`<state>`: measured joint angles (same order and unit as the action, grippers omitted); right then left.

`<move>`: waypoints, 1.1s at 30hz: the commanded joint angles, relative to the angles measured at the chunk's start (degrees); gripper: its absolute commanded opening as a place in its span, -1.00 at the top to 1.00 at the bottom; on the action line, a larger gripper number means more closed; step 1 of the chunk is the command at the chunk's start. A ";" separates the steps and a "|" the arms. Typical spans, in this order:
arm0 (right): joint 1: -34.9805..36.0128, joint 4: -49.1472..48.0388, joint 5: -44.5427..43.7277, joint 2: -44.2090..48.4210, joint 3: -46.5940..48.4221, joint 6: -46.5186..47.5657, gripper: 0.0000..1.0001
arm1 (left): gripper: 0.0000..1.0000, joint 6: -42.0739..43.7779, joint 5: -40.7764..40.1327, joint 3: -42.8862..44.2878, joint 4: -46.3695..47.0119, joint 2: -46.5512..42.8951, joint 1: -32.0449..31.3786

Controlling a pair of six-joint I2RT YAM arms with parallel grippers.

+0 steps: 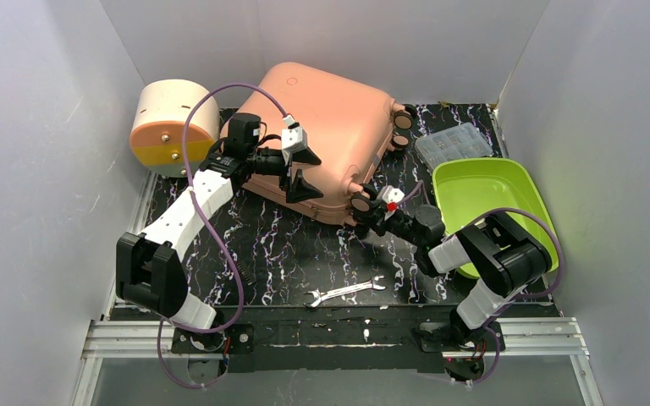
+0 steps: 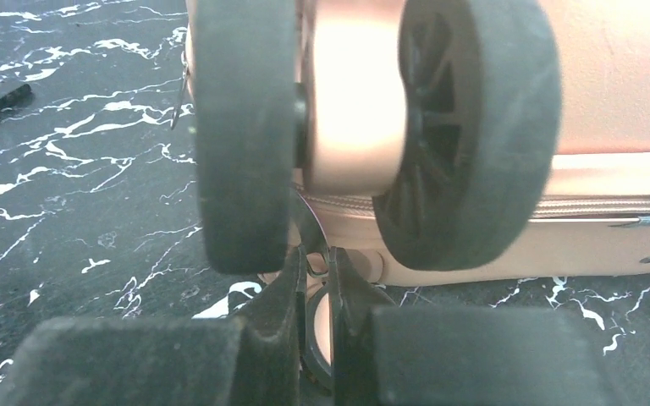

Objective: Open, take out, and arrange the luggage
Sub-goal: Hold the luggage at the center of the board.

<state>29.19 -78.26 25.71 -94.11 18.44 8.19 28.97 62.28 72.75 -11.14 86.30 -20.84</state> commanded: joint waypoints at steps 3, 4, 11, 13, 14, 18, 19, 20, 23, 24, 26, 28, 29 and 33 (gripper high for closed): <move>-4.52 -5.04 -0.01 0.52 2.83 -4.98 0.91 | -0.99 -0.20 1.24 0.09 -3.01 -0.95 -0.21; -4.57 -5.45 0.69 0.42 2.76 -4.97 0.91 | -0.99 -0.25 1.30 0.13 -3.01 -0.95 -0.18; -5.55 -1.63 -2.93 -0.22 4.57 -5.03 0.97 | -0.99 -0.30 1.18 -0.05 -3.01 -0.96 -0.17; -6.33 -1.63 -3.46 -0.73 4.75 -6.54 0.97 | -0.99 -0.29 1.18 -0.06 -3.01 -1.03 -0.21; -6.74 -1.68 -3.52 -0.96 4.79 -7.39 0.96 | -0.99 -0.27 1.18 -0.06 -3.01 -1.05 -0.19; -8.67 -2.67 -4.81 -1.30 4.40 -11.55 0.97 | -0.99 -0.20 1.26 -0.06 -3.01 -0.88 -0.19; -9.11 -2.91 -5.28 -1.13 4.13 -12.29 0.97 | -0.99 -0.30 1.35 -0.06 -3.01 -0.87 -0.21; -9.67 -2.95 -5.62 -0.90 3.95 -12.98 0.97 | -0.99 -0.24 1.35 -0.01 -3.01 -0.87 -0.24; -11.26 -2.93 -5.94 -0.15 3.53 -15.31 0.97 | -0.99 -0.38 1.56 0.44 -2.95 -0.74 -0.17; -11.68 -2.84 -5.82 0.21 3.38 -15.60 0.97 | -0.99 -0.46 1.72 0.77 -2.94 -0.60 -0.17; -12.07 -1.96 -5.11 0.71 3.51 -15.51 0.97 | -0.99 -0.58 2.60 2.07 -3.47 -0.21 -0.27; -12.35 -1.82 -4.75 0.80 3.57 -15.38 0.97 | -0.99 -0.17 3.64 4.74 -5.60 0.82 -0.68; -12.46 -1.81 -4.34 0.70 3.66 -15.39 0.97 | -0.99 0.35 4.24 6.81 -6.85 1.53 -1.02; -12.86 -2.74 -2.69 -0.24 4.04 -15.74 0.97 | -0.99 2.57 5.81 17.24 -13.60 6.68 -3.91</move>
<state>17.78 -76.01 27.55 -94.80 20.14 -6.50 29.23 64.25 80.42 -18.28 89.80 -21.93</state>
